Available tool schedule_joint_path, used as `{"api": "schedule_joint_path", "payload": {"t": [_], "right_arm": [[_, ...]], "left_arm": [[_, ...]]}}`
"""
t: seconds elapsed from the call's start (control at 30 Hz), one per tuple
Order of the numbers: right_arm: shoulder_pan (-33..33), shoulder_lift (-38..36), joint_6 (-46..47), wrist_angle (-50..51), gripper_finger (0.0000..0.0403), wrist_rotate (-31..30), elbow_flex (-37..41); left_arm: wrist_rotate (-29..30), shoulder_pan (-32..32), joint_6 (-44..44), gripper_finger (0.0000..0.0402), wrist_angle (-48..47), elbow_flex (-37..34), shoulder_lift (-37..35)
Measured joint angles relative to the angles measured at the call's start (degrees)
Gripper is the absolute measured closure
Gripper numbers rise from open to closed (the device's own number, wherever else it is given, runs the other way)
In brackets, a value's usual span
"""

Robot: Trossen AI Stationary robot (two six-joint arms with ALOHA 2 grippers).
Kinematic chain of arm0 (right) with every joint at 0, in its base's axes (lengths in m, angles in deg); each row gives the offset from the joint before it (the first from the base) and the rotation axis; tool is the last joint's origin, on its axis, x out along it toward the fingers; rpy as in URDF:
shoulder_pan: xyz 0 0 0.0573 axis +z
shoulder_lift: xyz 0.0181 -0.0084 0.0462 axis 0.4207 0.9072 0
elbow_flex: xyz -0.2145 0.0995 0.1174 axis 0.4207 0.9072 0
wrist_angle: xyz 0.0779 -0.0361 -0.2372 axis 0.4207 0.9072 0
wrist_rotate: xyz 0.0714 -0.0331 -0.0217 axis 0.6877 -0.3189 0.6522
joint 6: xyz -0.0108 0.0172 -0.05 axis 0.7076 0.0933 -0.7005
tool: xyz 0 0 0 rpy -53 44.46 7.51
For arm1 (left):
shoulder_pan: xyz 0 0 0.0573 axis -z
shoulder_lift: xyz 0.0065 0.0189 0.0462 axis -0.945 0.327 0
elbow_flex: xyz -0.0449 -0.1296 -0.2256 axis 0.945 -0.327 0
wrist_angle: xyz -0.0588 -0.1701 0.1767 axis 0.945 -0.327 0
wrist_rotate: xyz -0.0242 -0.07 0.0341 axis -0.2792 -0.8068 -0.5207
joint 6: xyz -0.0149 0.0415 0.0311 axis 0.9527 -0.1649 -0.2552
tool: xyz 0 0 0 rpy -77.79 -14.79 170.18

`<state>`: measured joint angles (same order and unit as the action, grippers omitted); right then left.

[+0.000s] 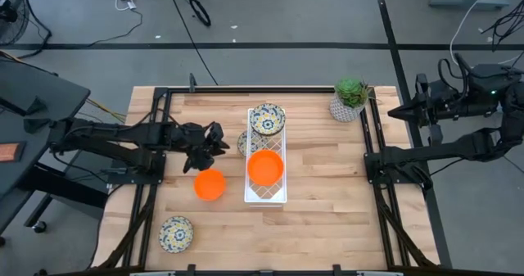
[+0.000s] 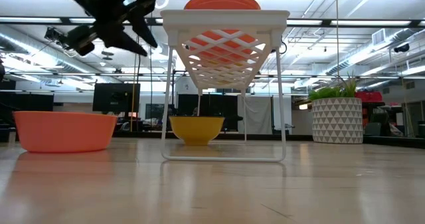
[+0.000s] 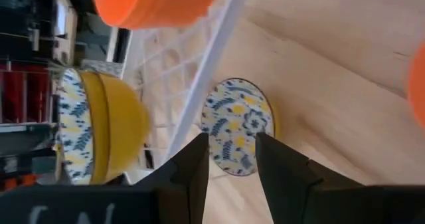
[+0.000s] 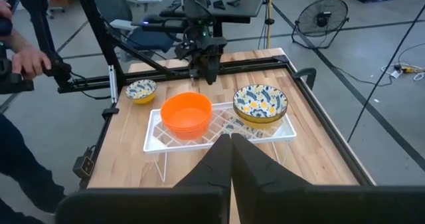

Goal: Pick & Place Mini bowls
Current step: Stack the yellow patterned bowl on top of the yellow patterned bowls on the shelf

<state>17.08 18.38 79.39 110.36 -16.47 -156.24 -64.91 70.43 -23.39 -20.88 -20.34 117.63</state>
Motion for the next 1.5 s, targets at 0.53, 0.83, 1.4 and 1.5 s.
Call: {"api": "schedule_joint_path", "payload": {"t": [0.53, 0.83, 1.4, 1.5], "right_arm": [[0.0, 0.0, 0.0, -0.2, 0.0392, 0.0, 0.0], [0.0, 0.0, 0.0, -0.2, 0.0392, 0.0, 0.0], [0.0, 0.0, 0.0, -0.2, 0.0392, 0.0, 0.0], [0.0, 0.0, 0.0, -0.2, 0.0392, 0.0, 0.0]], "left_arm": [[-2.2, -3.9, 0.0, 0.0273, 0.0, -0.1, -0.5], [-3.9, -6.0, 0.0, 0.0273, 0.1, -0.1, -0.5], [-5.1, -6.5, 0.0, 0.0273, 2.5, -0.1, 7.1], [-5.4, -6.5, 0.0, 0.0273, 2.6, -0.1, 8.3]]}}
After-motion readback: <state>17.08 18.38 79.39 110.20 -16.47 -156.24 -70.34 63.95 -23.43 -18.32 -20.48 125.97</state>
